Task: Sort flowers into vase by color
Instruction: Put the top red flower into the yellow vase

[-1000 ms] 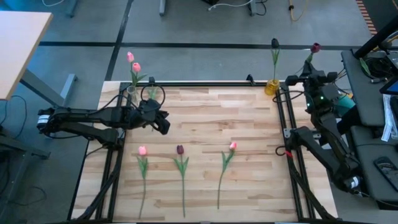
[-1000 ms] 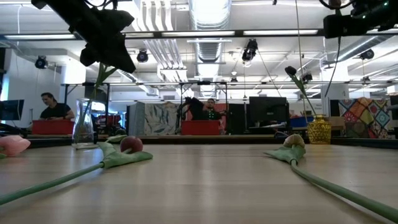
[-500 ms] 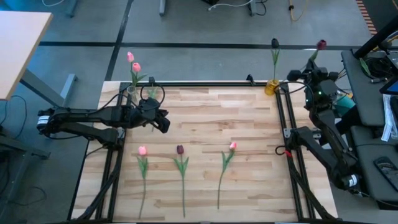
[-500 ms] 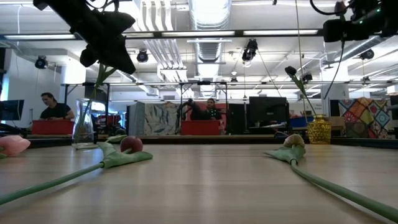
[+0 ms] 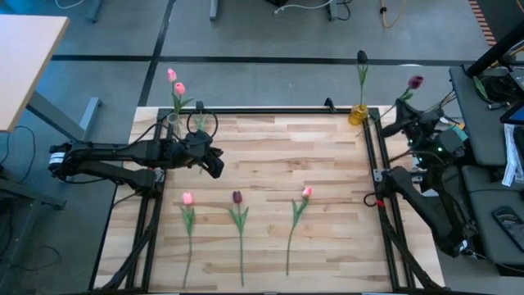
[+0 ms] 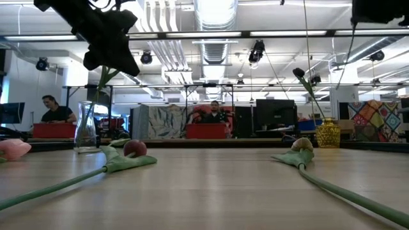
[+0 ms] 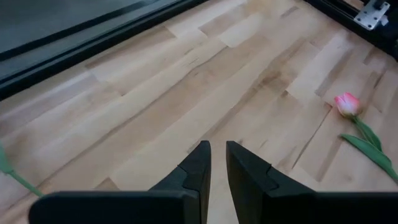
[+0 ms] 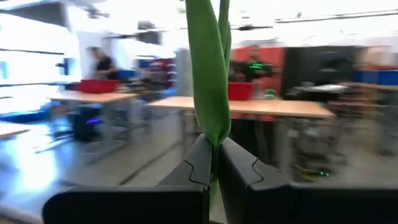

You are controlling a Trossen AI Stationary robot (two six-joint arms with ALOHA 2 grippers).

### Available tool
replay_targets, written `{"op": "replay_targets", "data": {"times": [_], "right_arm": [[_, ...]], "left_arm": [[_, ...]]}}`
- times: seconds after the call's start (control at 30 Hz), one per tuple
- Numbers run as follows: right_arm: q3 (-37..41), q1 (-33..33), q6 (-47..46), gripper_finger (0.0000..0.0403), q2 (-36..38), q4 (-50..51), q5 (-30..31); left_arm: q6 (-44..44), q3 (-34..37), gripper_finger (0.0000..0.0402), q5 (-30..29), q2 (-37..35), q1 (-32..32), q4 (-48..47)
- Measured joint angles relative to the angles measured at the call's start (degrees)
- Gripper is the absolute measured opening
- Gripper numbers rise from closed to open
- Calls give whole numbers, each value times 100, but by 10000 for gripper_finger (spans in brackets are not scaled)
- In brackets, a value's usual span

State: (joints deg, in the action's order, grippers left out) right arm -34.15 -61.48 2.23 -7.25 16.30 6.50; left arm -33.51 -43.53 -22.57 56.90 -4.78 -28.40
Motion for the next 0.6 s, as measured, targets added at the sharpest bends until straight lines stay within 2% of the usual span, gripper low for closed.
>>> {"op": "replay_targets", "data": {"times": [0.13, 0.4, 0.5, 0.6], "right_arm": [[-329, 185, -14, 8, -110, 290, -518], [-810, 345, 6, 8, -967, 478, -1655], [-1025, 500, 75, 8, -1349, 512, -1901], [-1328, 750, 320, 8, -1773, 749, -1899]], "left_arm": [[97, 1, 35, 28, 0, 0, 28], [269, 2, 35, 85, 0, 0, 238], [298, 2, 35, 83, -2, 0, 247], [305, 2, 35, 83, -2, 0, 248]]}}
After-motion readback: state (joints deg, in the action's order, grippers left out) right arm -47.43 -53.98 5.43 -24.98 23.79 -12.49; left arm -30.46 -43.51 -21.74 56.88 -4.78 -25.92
